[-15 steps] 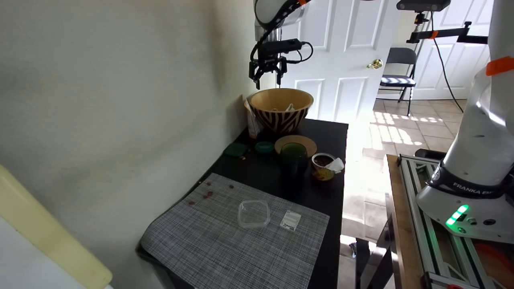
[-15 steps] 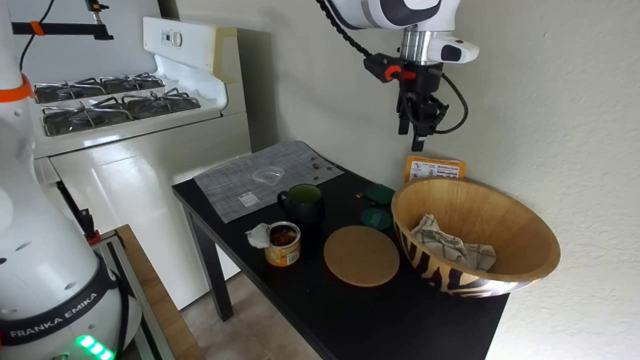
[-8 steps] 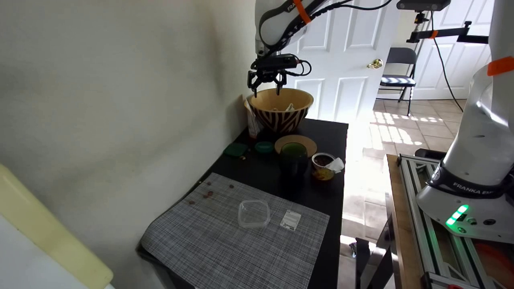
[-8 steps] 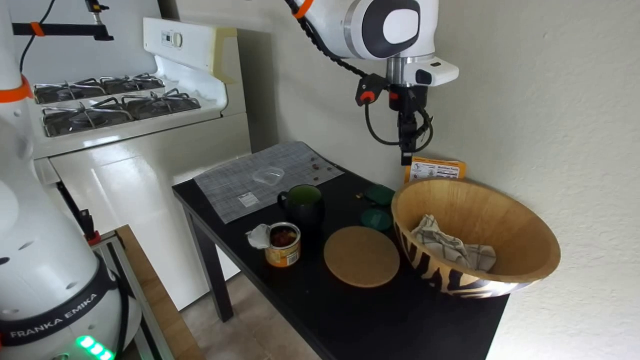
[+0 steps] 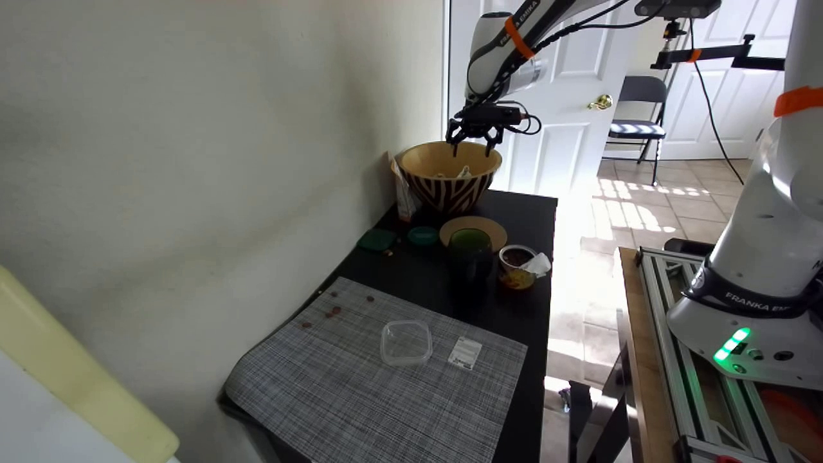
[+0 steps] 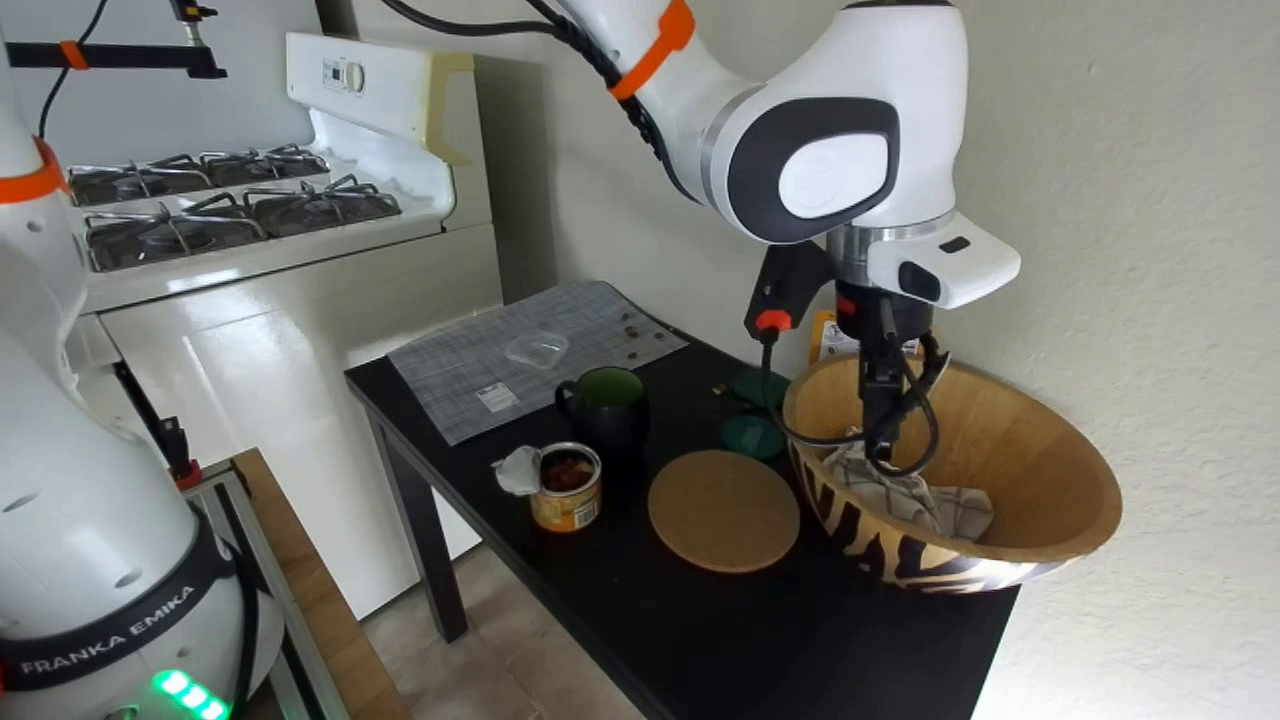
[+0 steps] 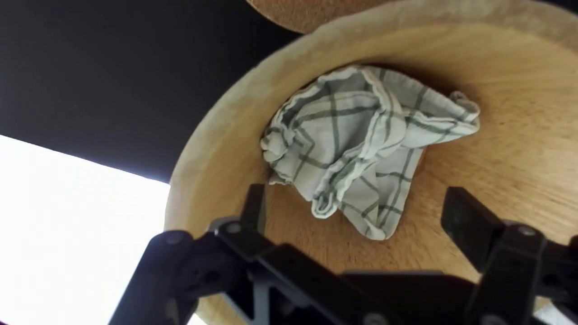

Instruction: Put the orange packet in the bowl

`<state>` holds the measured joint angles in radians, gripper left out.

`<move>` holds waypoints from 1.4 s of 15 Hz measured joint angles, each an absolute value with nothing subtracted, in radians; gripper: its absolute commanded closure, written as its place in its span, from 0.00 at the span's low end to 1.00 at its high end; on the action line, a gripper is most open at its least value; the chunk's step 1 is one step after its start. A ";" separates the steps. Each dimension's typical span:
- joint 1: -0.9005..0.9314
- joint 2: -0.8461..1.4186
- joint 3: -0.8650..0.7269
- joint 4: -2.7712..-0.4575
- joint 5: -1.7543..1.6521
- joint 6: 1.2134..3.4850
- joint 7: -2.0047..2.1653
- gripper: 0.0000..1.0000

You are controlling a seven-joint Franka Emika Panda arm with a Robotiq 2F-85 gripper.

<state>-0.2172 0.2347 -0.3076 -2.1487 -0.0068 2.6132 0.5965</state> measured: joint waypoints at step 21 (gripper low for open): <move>-0.110 0.121 -0.285 -2.287 -0.020 2.633 0.693 0.00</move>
<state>-0.1098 0.1210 -0.2850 -2.2870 -0.0202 2.6335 0.6929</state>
